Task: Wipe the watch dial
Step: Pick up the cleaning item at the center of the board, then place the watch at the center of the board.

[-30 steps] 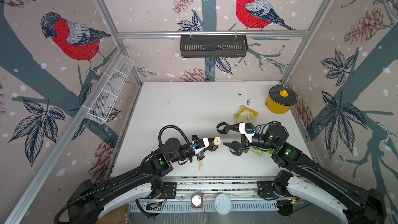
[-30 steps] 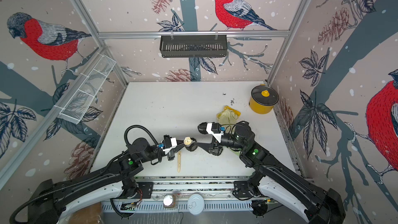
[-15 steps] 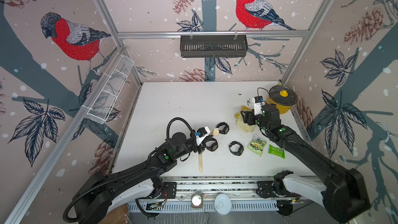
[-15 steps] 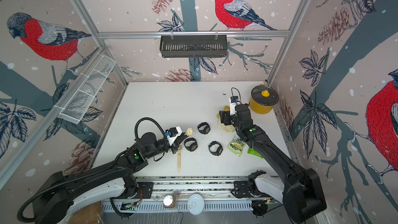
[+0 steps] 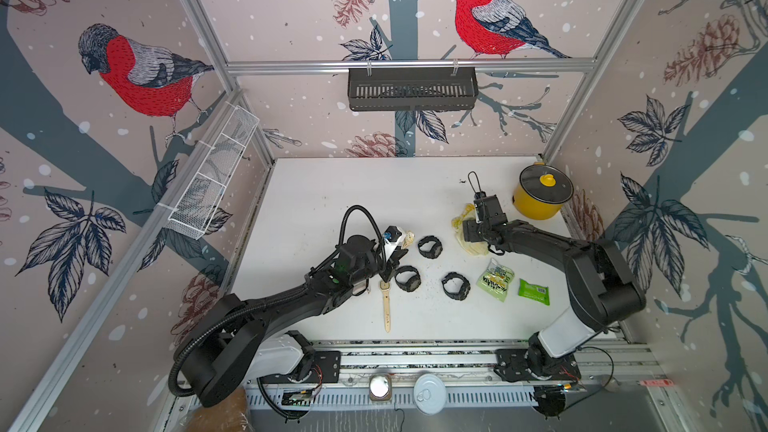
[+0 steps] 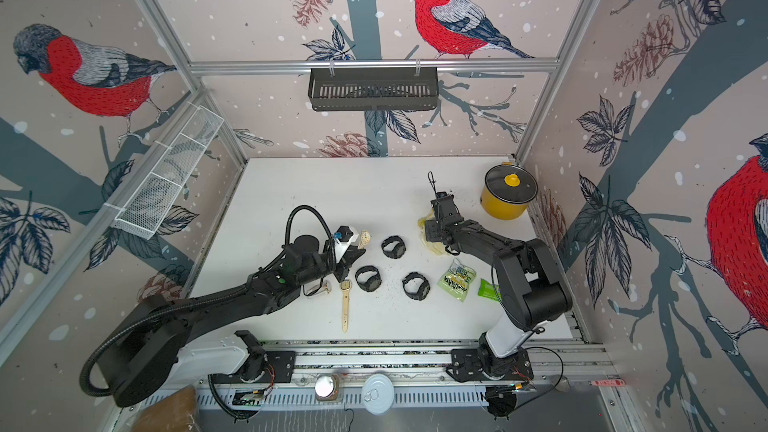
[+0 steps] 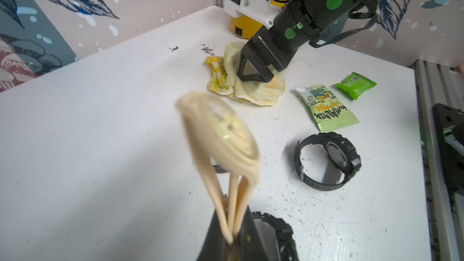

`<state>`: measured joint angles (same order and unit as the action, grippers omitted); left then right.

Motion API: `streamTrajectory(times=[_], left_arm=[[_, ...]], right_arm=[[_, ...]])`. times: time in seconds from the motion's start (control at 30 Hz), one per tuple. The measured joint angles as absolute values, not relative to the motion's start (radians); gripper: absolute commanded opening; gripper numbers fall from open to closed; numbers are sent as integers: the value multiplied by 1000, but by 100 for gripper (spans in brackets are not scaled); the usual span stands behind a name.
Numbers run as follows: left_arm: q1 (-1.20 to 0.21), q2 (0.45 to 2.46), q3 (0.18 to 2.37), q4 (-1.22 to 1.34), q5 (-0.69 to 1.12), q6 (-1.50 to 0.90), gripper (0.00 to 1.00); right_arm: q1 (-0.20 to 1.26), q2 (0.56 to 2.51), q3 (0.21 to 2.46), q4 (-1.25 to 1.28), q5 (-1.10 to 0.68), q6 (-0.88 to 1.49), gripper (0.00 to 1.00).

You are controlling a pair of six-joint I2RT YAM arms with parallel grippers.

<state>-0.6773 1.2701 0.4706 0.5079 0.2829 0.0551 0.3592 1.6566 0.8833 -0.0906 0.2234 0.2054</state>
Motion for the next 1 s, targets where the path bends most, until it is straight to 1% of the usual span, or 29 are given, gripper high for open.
streamTrajectory(times=[0.03, 0.07, 0.17, 0.23, 0.27, 0.47, 0.6, 0.8, 0.87, 1.0], left_arm=[[-653, 1296, 488, 504, 300, 41, 0], [-627, 1331, 511, 503, 330, 14, 0], [-566, 1436, 579, 481, 411, -43, 0], [-540, 1499, 611, 466, 472, -62, 0], [-527, 1532, 622, 460, 511, -89, 0], [-466, 1726, 706, 441, 699, -170, 0], [-447, 1837, 768, 425, 798, -221, 0], [-430, 1913, 854, 361, 855, -263, 0], [-427, 1929, 877, 330, 864, -272, 4], [-427, 1957, 928, 248, 870, -300, 3]], right_arm=[[359, 1682, 899, -94, 229, 204, 59], [359, 1705, 913, -100, 233, 203, 48], [359, 1737, 949, -113, 231, 201, 22], [359, 1730, 957, -118, 224, 201, 8], [358, 1716, 959, -123, 210, 202, 6], [367, 1570, 1002, -114, 190, 203, 5], [379, 1534, 1060, -100, 175, 183, 5], [379, 1536, 1093, -104, 160, 158, 5], [379, 1539, 1094, -105, 152, 156, 5], [376, 1541, 1094, -107, 127, 153, 5]])
